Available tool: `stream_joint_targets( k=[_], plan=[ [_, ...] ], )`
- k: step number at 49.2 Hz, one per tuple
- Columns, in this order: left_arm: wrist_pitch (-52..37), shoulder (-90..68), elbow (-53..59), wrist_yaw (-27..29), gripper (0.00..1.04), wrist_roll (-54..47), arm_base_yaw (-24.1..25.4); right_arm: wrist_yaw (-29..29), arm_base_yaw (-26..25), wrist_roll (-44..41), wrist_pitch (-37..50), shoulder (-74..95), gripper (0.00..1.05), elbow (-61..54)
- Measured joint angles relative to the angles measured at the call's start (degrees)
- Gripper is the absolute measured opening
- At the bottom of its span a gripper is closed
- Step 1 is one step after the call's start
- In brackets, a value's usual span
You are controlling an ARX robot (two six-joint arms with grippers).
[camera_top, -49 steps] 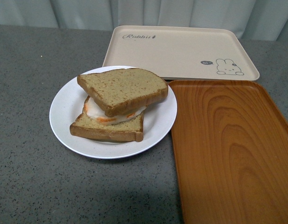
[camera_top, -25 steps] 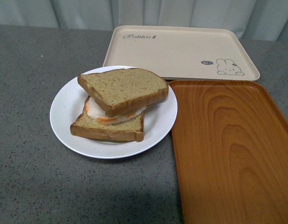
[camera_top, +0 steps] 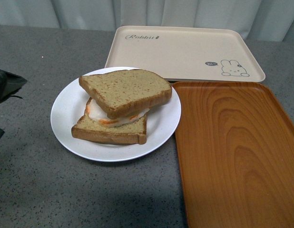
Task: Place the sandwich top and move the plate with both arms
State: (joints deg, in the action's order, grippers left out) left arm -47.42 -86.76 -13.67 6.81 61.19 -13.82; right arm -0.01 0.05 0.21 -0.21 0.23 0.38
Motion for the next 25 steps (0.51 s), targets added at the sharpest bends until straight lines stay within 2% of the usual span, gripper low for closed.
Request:
stream_joint_targets(
  k=[13, 25],
  plan=[
    [-6.43, -12.07, -3.48, 0.7, 0.98, 3.72, -3.72, 0.0, 0.0, 0.0, 0.0, 0.0, 0.96, 0.0],
    [-10.08, -17.68, -5.07, 0.5, 0.98, 4.79, -3.37, 0.0, 0.0, -0.02, 0.0, 0.0, 0.96, 0.0]
  ],
)
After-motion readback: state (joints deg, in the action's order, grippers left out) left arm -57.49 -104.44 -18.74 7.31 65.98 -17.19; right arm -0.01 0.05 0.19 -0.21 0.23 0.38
